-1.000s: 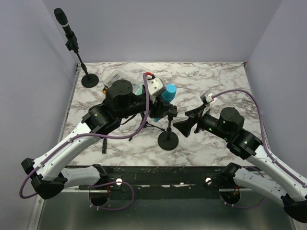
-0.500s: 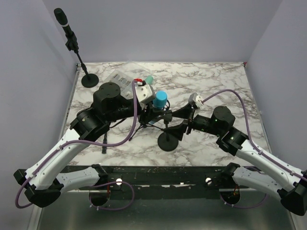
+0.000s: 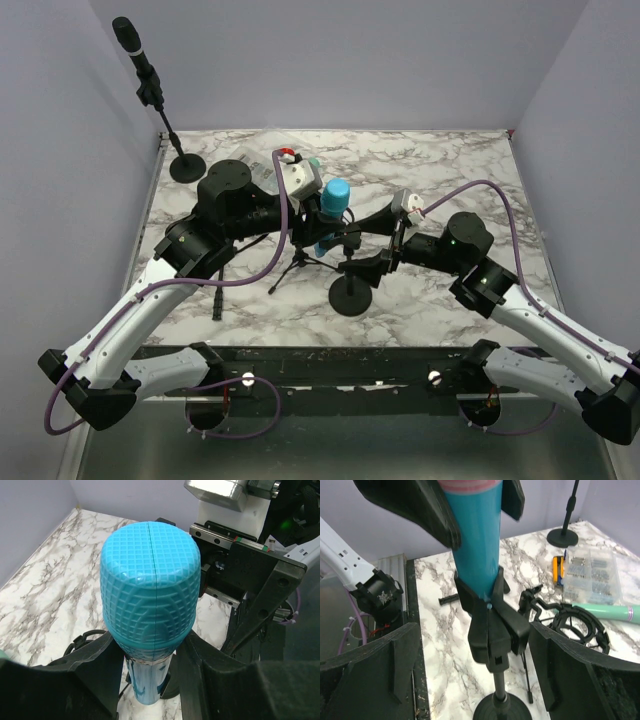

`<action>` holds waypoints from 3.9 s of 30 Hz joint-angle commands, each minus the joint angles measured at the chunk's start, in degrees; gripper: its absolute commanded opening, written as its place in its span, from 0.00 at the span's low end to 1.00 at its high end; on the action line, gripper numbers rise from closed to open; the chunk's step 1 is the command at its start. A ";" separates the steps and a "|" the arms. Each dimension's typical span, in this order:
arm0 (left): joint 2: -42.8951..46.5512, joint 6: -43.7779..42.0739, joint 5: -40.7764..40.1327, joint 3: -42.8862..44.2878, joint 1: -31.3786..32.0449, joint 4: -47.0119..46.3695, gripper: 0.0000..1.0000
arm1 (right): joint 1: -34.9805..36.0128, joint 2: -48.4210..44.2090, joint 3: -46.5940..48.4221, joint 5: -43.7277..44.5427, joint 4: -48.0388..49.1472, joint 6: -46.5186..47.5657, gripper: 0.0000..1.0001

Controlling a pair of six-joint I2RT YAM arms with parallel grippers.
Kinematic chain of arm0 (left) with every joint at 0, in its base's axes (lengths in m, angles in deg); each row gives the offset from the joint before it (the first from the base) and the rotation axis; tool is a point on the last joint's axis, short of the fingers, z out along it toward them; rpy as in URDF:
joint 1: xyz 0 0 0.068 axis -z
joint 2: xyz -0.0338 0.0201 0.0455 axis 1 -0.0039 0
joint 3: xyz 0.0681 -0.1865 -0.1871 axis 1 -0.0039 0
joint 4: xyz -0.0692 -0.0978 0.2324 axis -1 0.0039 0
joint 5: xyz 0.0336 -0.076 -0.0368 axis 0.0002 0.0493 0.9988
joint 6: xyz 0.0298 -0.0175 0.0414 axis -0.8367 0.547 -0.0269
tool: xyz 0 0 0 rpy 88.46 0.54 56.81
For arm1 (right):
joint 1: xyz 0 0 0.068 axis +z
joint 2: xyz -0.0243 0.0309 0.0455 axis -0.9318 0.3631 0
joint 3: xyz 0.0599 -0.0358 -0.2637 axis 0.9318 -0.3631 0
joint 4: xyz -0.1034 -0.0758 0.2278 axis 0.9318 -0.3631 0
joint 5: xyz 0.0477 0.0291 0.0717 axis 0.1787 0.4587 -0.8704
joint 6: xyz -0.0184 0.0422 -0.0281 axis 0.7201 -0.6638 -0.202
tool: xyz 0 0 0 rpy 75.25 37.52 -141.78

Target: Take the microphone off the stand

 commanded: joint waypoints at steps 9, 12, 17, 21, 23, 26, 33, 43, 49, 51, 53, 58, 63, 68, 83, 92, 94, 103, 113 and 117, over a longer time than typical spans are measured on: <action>-0.18 1.30 2.73 -1.26 -0.48 -2.24 0.00 | -1.16 1.91 2.07 -4.06 1.83 1.97 0.81; -0.25 1.28 2.86 -1.00 -0.58 -2.16 0.00 | -1.18 2.00 2.30 -3.20 2.30 1.28 0.71; -0.30 3.15 3.54 -1.02 -0.87 -2.78 0.00 | -1.21 2.79 2.41 -2.07 2.44 1.47 0.66; -1.82 4.97 6.68 0.60 -2.43 -2.82 0.00 | -1.17 2.47 3.12 -0.65 1.62 1.94 0.57; -2.22 6.25 7.86 0.63 -3.45 -3.66 0.00 | -1.17 2.53 3.51 -0.01 1.52 2.81 0.57; -2.50 7.37 8.82 0.28 -4.09 -4.39 0.00 | -1.21 3.51 4.65 0.45 0.11 4.50 0.60; -2.97 8.17 9.58 -0.59 -4.08 -5.59 0.00 | -1.24 4.51 4.37 0.32 0.98 3.92 0.29; -2.16 9.47 6.74 2.14 -4.54 -1.47 0.00 | -1.19 1.97 0.49 7.41 -1.24 8.55 0.01; 4.54 7.58 -4.38 0.52 -5.62 -0.55 0.00 | -1.18 0.17 -0.45 12.09 -2.72 8.44 0.00; 7.50 8.05 -8.51 -0.93 -6.03 -1.72 0.00 | -1.19 0.37 -0.81 13.04 -2.77 7.98 0.01; 10.68 8.56 -11.25 -3.43 -6.14 -4.13 0.00 | -1.17 0.81 -0.71 14.04 -3.12 7.29 0.01; 16.14 9.56 -17.09 -8.09 -6.20 -9.73 0.00 | -1.21 0.04 -1.17 15.29 -2.28 3.53 0.03; 19.18 10.02 -23.31 -10.68 -6.22 -12.01 0.00 | -1.21 -0.67 0.96 15.46 -6.10 0.84 0.31; 19.14 11.28 -23.17 -10.63 -6.33 -11.96 0.00 | -1.17 -0.88 2.65 17.35 -8.67 -1.91 0.66; 17.92 13.74 -21.56 -10.53 -7.30 -12.67 0.00 | -1.17 0.72 20.71 21.97 -24.17 -6.94 1.00; 19.10 19.25 -16.24 -14.37 -7.52 -20.10 0.00 | -1.08 11.77 31.72 3.66 -20.19 -12.89 0.99; 18.66 19.81 -14.75 -14.40 -7.50 -20.34 0.00 | -0.89 15.09 33.20 -2.27 -17.64 -14.51 0.95; 16.74 19.67 -8.03 -14.23 -7.61 -20.70 0.00 | 2.83 21.61 31.18 -7.60 -6.00 -15.48 0.69; 15.72 20.37 -3.87 -12.21 -7.61 -19.09 0.00 | 5.38 26.11 33.56 -9.31 -4.10 -12.63 0.45; 16.11 20.28 -3.95 -12.34 -7.70 -19.22 0.00 | 6.44 26.70 33.92 -9.46 -4.26 -11.11 0.36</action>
